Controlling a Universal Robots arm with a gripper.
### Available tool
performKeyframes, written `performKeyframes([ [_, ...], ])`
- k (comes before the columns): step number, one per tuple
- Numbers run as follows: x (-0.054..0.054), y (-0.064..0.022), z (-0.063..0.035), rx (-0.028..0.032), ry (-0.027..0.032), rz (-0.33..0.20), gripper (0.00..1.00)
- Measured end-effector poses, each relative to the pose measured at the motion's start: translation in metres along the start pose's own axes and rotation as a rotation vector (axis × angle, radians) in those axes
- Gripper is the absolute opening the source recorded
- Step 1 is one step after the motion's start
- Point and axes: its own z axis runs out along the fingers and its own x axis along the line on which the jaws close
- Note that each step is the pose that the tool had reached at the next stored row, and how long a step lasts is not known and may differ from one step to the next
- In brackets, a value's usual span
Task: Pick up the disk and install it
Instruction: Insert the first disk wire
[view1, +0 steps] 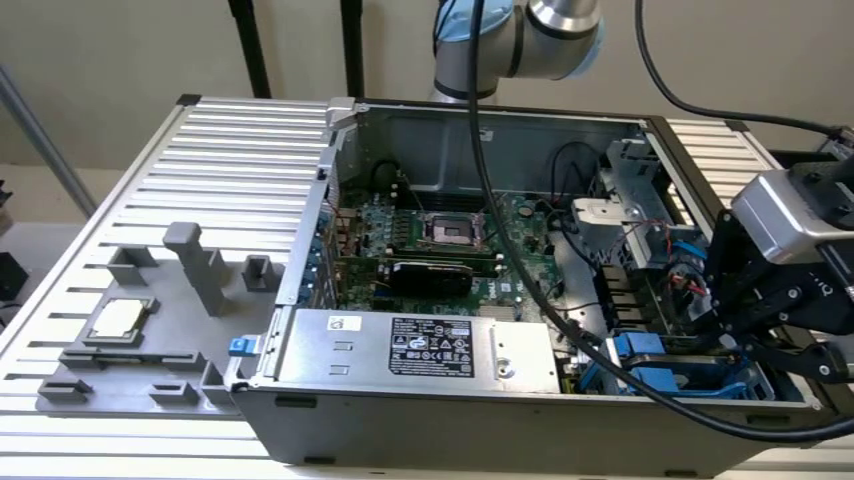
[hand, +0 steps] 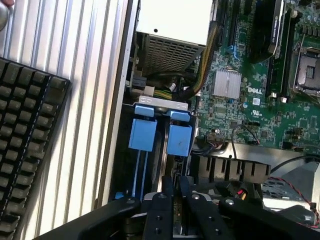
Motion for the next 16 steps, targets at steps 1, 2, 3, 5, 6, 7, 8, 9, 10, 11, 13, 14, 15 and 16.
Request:
performKeyframes([
  [1,-0.0006,-0.0001,0.0004,0.0006,-0.0001,0.005,0.16],
  [2,-0.0012,-0.0002,0.0008,0.0011,-0.0002,0.009,0.16],
  [3,-0.0019,-0.0005,0.0012,0.0015,0.0002,0.012,0.16],
  [5,-0.0031,-0.0012,0.0015,0.0021,0.0038,0.019,0.16],
  [6,-0.0036,-0.0017,0.0017,0.0023,0.0057,0.023,0.16],
  [7,-0.0043,-0.0022,0.0019,0.0026,0.0077,0.026,0.16],
  [8,-0.0048,-0.0026,0.0019,0.0029,0.0097,0.03,0.16],
  [9,-0.0051,-0.0027,0.0021,0.0032,0.0112,0.034,0.16],
  [10,-0.0053,-0.0028,0.0022,0.0036,0.0124,0.037,0.16],
  [11,-0.0053,-0.0028,0.0022,0.0039,0.014,0.04,0.16],
  [13,-0.0054,-0.003,0.0022,0.0049,0.0183,0.048,0.16],
  [14,-0.0054,-0.003,0.0023,0.0058,0.0197,0.052,0.16],
  [15,-0.0054,-0.003,0.0023,0.0069,0.0208,0.056,0.16],
  [16,-0.0054,-0.0029,0.0022,0.0084,0.0212,0.059,0.16],
])
